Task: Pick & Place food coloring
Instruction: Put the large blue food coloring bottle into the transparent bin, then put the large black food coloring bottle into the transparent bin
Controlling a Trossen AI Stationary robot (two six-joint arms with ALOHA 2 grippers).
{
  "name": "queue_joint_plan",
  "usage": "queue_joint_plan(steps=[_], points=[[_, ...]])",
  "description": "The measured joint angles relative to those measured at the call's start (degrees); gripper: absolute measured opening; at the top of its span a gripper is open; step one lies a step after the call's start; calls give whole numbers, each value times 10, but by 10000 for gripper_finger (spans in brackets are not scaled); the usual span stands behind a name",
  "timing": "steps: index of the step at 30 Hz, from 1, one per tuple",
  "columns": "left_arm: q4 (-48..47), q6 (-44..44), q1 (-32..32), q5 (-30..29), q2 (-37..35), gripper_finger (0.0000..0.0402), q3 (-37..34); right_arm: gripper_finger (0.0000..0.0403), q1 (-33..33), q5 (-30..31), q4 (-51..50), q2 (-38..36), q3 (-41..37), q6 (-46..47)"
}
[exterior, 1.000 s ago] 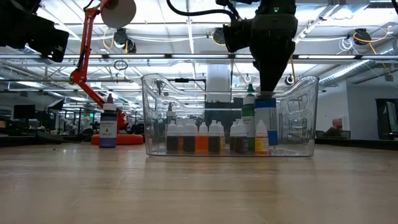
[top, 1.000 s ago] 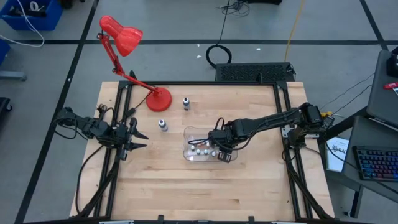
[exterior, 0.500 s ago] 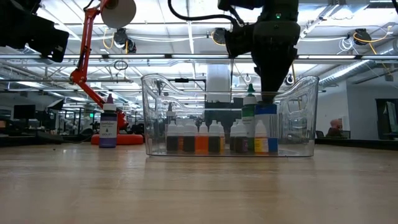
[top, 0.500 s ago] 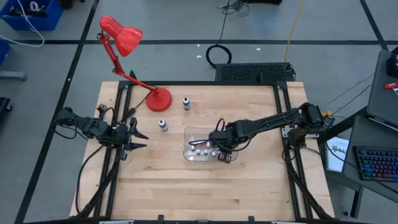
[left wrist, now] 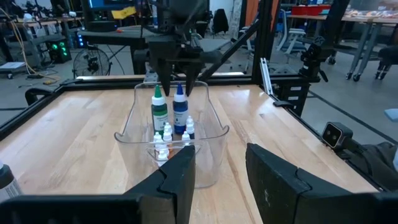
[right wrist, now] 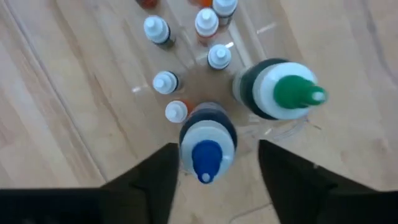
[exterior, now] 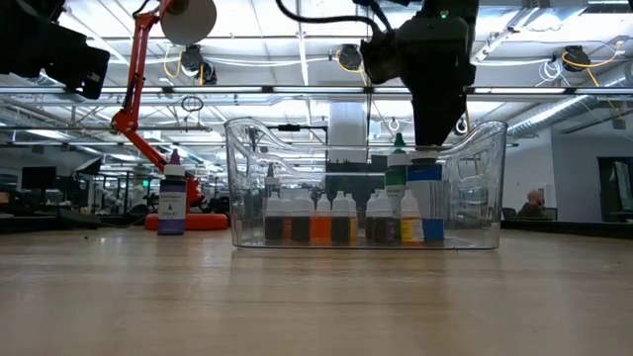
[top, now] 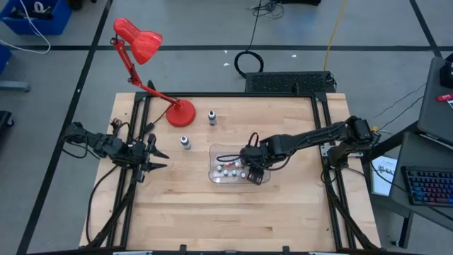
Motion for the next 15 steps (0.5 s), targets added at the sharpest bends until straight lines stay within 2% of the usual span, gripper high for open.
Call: queue_joint_plan(steps=[2,5,10,15], points=[[0,0,0,0,0,145,0,242,0,1,0,-9,0,11],[0,0,0,0,0,145,0,261,0,2,1,-27,0,23],[0,0,0,0,0,145,0,255,-12,18,21,-70,0,16],[0,0,0,0,0,145,0,240,-60,18,88,-118,0,-39]])
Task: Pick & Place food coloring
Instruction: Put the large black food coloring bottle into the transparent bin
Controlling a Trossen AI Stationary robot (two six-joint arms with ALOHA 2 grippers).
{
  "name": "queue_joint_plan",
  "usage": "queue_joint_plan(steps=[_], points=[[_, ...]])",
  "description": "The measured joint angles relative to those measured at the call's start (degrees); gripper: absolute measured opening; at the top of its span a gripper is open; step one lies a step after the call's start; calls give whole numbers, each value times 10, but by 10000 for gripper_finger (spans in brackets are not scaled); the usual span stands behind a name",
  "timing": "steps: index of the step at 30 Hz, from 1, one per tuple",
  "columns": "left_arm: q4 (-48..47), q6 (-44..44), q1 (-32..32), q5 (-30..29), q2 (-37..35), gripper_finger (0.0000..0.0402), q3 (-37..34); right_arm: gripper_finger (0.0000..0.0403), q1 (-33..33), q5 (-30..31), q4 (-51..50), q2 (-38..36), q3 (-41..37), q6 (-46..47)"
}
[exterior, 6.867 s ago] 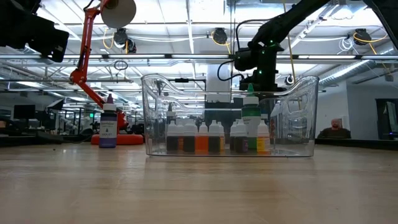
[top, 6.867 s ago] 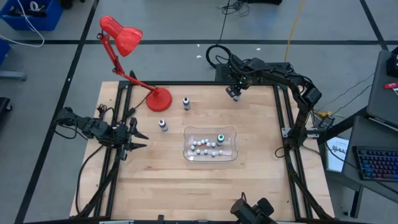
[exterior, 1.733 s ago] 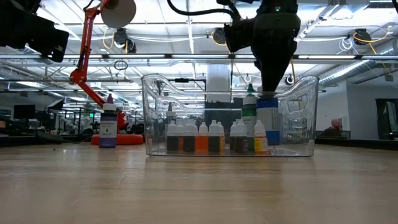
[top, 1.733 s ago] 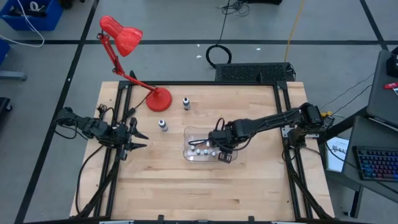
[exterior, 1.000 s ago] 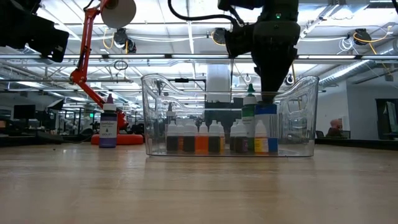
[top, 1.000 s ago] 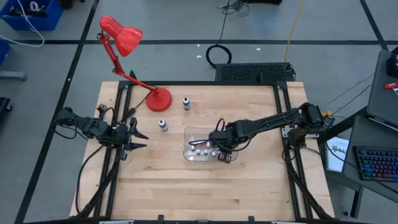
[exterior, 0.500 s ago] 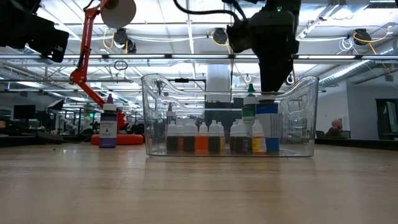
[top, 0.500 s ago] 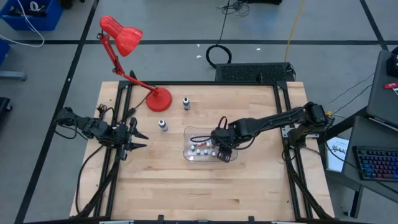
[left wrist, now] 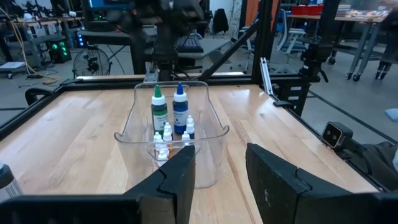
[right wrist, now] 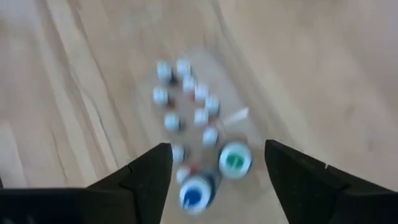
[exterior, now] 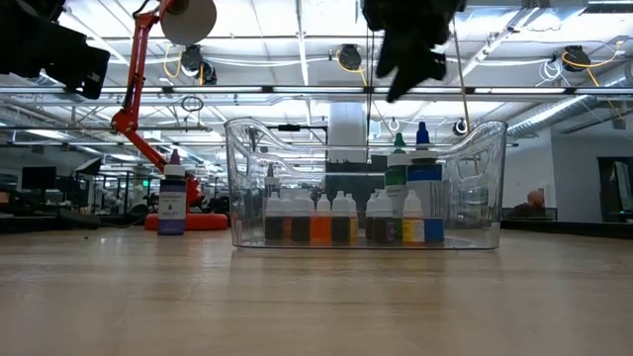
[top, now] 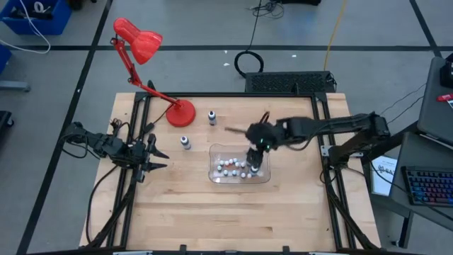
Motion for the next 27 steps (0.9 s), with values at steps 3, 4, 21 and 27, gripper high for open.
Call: queue_joint_plan(steps=[3,4,21,27], points=[[0,0,0,0,0,145,0,235,-36,-3,34,-12,17,-63],[0,0,0,0,0,145,0,234,-48,-3,40,-12,31,-88],[0,0,0,0,0,145,0,234,-223,-20,150,186,211,-301],[0,0,0,0,0,145,0,233,-245,-63,218,285,211,-320]])
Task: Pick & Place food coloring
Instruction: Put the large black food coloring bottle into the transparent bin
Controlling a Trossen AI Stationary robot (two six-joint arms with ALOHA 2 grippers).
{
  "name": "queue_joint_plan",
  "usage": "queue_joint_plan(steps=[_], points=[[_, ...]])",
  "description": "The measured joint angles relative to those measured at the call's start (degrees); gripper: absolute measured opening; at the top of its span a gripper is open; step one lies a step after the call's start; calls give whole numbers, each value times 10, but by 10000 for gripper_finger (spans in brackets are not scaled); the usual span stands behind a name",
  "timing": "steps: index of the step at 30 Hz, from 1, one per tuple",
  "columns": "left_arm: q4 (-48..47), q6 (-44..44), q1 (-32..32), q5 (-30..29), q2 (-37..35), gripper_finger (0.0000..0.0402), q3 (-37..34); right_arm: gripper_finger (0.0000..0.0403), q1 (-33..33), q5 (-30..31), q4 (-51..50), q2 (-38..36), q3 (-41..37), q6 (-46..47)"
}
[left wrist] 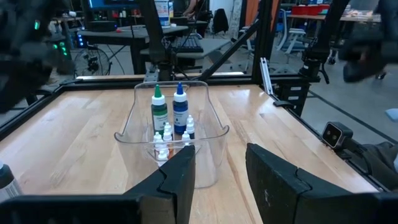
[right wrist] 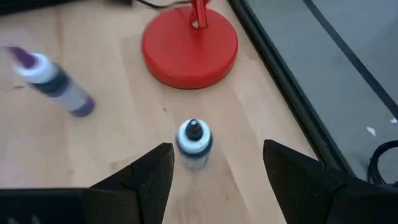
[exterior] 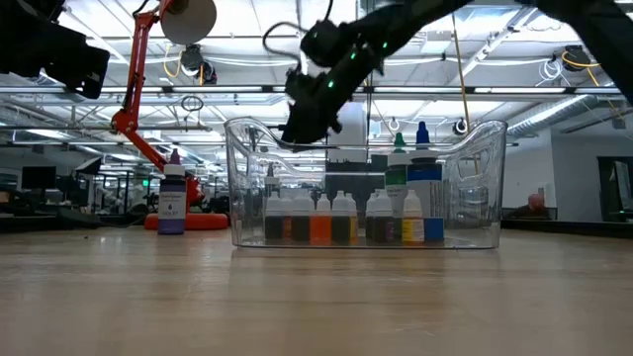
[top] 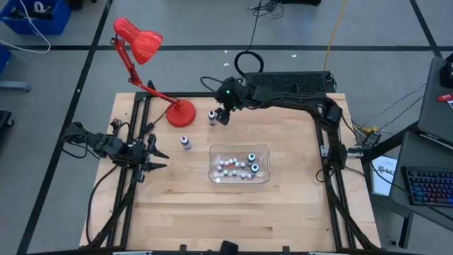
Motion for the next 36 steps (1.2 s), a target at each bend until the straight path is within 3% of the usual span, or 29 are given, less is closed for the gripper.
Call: queue_joint_plan(steps=[7,14,36], points=[[0,0,0,0,0,145,0,233,-6,-44,62,52,0,6],[0,0,0,0,0,145,0,233,-6,-73,61,72,0,19],[0,0,0,0,0,145,0,233,-9,-89,101,114,0,42]])
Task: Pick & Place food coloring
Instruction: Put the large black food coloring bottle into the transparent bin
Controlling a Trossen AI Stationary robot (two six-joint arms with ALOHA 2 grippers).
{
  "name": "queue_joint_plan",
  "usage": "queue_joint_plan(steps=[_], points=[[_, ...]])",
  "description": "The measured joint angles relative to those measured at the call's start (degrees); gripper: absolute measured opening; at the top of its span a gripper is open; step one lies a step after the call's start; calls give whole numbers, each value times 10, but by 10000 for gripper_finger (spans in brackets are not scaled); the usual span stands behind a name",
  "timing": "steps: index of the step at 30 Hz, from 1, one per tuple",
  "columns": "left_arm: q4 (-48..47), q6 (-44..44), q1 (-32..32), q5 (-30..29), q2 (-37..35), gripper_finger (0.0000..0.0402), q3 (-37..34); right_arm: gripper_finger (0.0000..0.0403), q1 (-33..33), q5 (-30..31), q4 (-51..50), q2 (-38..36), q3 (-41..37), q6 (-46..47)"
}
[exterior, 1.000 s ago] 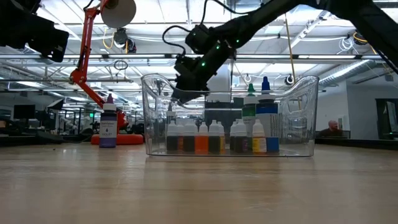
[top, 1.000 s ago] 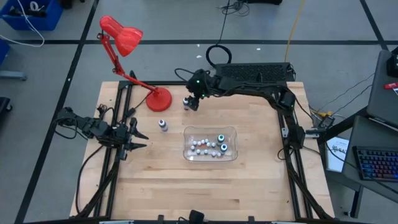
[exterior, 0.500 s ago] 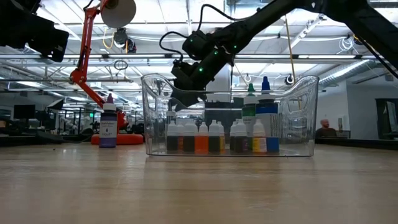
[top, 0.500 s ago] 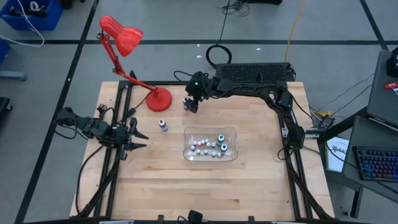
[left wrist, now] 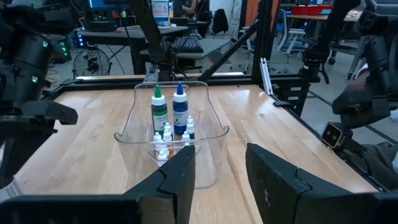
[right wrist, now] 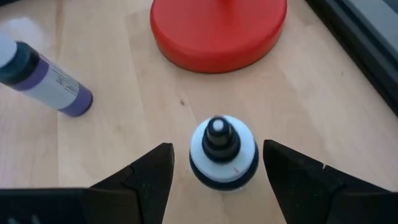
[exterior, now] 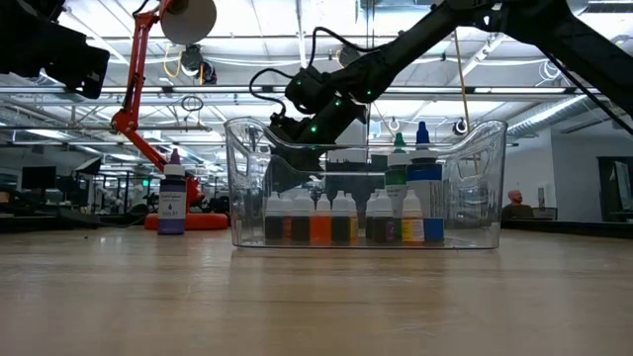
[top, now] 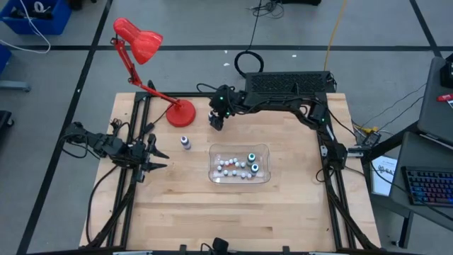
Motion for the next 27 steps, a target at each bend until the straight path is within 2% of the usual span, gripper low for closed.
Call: queue_joint_plan(steps=[16,22,27], points=[[0,0,0,0,0,145,0,228,-7,0,14,-1,0,5],[0,0,0,0,0,145,0,185,-7,0,14,-1,0,5],[0,0,0,0,0,145,0,115,-7,-2,18,-2,0,2]])
